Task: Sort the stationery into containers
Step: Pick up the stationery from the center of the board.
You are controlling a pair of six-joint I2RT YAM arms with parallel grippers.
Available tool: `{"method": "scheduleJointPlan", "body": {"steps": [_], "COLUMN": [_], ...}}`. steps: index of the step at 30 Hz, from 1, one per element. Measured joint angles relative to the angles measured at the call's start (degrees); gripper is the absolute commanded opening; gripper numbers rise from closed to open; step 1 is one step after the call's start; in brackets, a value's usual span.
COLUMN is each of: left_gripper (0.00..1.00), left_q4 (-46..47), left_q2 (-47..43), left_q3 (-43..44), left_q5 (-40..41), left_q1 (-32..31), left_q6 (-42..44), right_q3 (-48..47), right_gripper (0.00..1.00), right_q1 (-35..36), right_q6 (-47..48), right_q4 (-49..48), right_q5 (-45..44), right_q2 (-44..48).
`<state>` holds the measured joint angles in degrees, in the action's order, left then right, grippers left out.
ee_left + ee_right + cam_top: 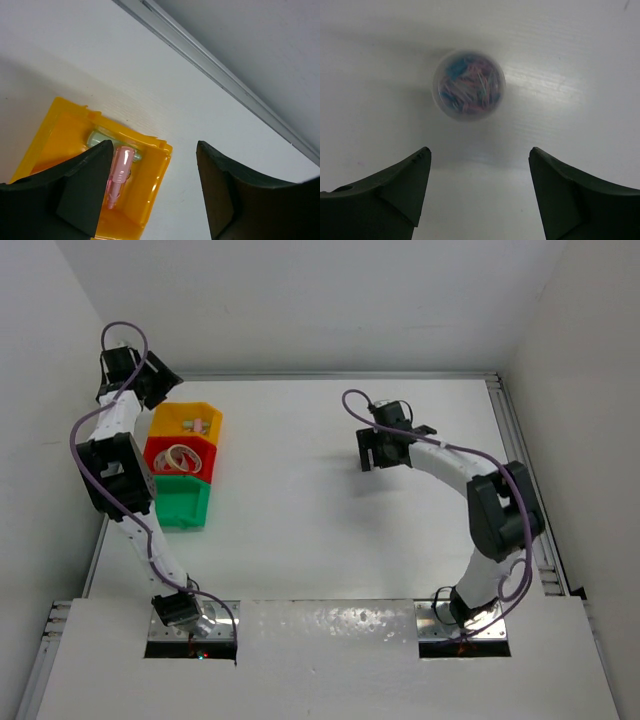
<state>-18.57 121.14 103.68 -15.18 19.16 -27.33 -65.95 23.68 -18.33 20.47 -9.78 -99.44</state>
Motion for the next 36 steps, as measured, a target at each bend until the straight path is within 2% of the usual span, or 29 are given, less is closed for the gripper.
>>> {"method": "scheduleJointPlan", "body": {"steps": [3, 12, 17, 27, 31, 33, 34, 36], "left_gripper": [0.65, 0.65, 0.65, 0.64, 0.63, 0.63, 0.63, 0.63], "left_q4": [-0.13, -0.81, -1.01, -2.29, -2.75, -2.91, -3.08, -3.50], "left_q2": [-1.42, -8.55, -9.64, -9.73, -9.90, -10.05, -10.23, -10.78], "left_q3": [0.02, -1.16, -1.57, -4.72, -5.25, -5.35, -5.53, -5.92], "left_q5": [-0.33, -1.05, -2.01, -3.08, -3.50, -3.76, -4.00, -4.44], "left_q1": [-0.15, -1.73, -2.43, -2.89, -3.30, -3.78, -4.20, -5.09], "left_q6": [2.71, 12.37, 14.64, 17.09, 18.60, 19.50, 20.11, 21.09], "right_q3": [-4.26, -7.26, -8.37, -9.49, -9.46, -9.46, -9.46, -9.44], "right_gripper": [0.81, 0.80, 0.76, 0.62, 0.61, 0.64, 0.71, 0.72], "right_q1": [0.00, 0.02, 0.00, -0.09, -0.09, -0.09, -0.09, -0.09], "right_q6": [0.87, 1.88, 1.95, 3.21, 3.78, 4.26, 4.55, 5.09], "right_q4": [-1.20, -1.66, -2.14, -2.99, -3.67, -3.85, -4.02, -4.44], "right_q5": [0.59, 1.57, 1.77, 2.36, 2.21, 1.99, 1.84, 1.49], "right_q2": [-5.31, -12.00, -14.43, -16.90, -16.90, -16.90, -16.90, -16.90]}}
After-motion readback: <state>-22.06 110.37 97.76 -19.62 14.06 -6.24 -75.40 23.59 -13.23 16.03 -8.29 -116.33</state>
